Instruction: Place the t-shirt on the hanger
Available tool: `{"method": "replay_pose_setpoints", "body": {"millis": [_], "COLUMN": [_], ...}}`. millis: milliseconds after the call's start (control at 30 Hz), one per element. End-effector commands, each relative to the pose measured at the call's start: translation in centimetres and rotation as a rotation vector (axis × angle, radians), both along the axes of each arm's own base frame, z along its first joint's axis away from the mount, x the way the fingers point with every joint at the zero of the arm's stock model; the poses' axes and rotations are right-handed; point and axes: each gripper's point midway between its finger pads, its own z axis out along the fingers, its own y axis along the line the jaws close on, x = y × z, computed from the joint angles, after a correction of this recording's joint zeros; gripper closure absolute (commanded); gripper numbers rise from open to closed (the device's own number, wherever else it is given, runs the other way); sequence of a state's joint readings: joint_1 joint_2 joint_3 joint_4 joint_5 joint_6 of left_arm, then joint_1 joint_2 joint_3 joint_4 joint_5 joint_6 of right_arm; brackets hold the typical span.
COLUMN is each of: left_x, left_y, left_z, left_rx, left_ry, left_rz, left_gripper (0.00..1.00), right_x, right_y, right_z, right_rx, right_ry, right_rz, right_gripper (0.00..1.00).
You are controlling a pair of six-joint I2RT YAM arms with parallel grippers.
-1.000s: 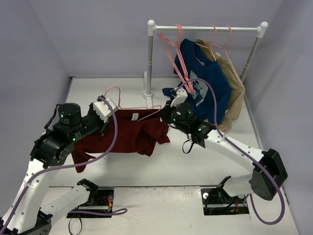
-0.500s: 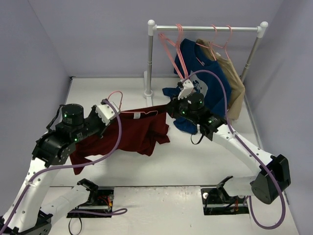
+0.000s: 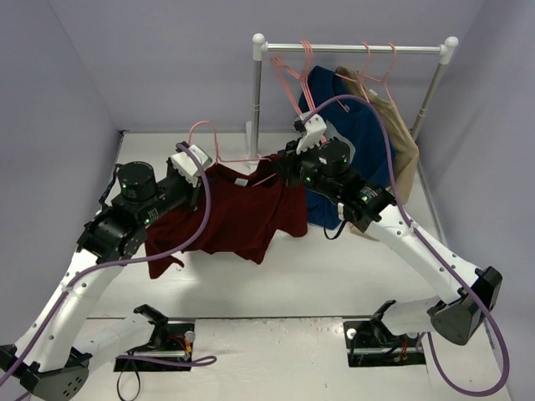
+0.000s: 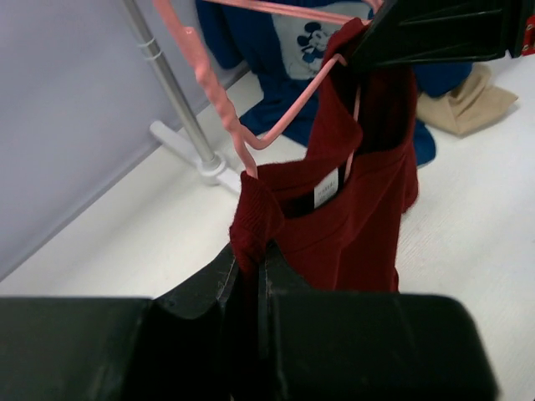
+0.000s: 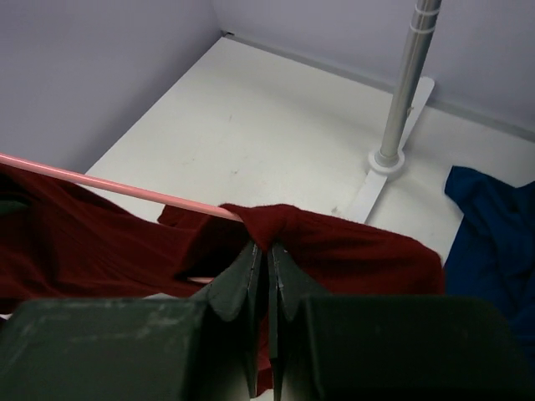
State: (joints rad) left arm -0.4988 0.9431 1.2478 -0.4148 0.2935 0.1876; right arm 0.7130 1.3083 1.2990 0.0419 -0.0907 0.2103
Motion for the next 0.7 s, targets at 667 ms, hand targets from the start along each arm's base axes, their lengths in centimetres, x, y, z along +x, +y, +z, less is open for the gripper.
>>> {"method": "replay_pose_setpoints", "body": {"millis": [667], "left_x": [-2.0], "left_y": [-4.3], "left_z": [4.4], "left_rx": [-0.401], "left_ry": [-0.215], "left_rz": [-0.159], "left_gripper": [1.0], "right_x": [-2.8], "right_y": [3.5], "right_z": [2.2], "right_rx": [-0.089], "right_ry": [-0.17], "right_rz": [0.201], "right_gripper": [0.95]}}
